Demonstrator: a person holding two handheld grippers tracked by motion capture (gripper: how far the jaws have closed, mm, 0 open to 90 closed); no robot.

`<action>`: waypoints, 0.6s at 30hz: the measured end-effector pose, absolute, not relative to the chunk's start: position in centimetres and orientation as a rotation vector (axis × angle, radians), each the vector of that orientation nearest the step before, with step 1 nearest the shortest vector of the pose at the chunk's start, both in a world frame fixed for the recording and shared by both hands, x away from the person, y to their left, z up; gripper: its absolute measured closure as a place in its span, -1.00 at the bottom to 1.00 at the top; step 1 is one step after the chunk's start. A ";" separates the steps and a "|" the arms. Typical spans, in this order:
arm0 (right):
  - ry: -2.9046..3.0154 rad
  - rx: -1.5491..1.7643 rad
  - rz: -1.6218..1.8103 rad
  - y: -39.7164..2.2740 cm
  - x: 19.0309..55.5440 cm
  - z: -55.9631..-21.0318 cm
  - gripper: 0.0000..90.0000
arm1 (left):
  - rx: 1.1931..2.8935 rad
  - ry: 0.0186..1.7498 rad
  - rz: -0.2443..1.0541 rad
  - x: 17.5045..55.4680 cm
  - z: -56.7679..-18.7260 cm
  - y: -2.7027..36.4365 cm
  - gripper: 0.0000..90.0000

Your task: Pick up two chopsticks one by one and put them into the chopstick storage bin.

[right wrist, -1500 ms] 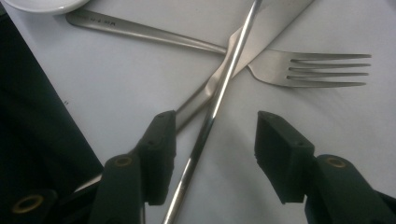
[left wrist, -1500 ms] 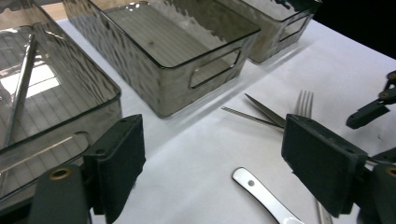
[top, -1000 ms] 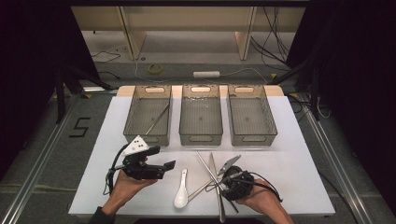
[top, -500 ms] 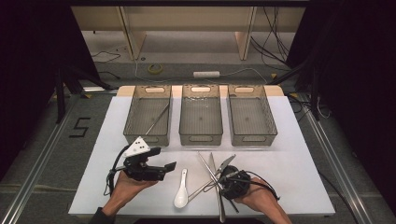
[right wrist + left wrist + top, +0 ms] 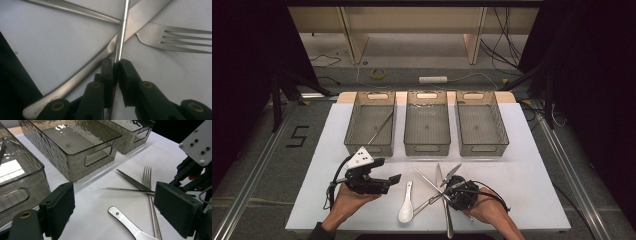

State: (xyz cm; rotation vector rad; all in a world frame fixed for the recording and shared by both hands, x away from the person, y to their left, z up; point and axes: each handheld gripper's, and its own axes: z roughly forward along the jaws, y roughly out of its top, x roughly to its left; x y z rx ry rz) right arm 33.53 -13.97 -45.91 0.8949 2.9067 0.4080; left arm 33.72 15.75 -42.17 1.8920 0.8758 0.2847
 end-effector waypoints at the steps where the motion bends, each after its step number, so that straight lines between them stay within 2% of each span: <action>1: 2.907 0.894 0.407 -14.0 33.6 -45.9 0.87 | 1.896 0.873 0.286 33.7 -42.2 15.8 -0.63; 18: 2.907 0.773 0.427 -14.1 33.5 -45.0 0.91 | 1.922 0.847 0.283 33.7 -42.3 15.4 -0.63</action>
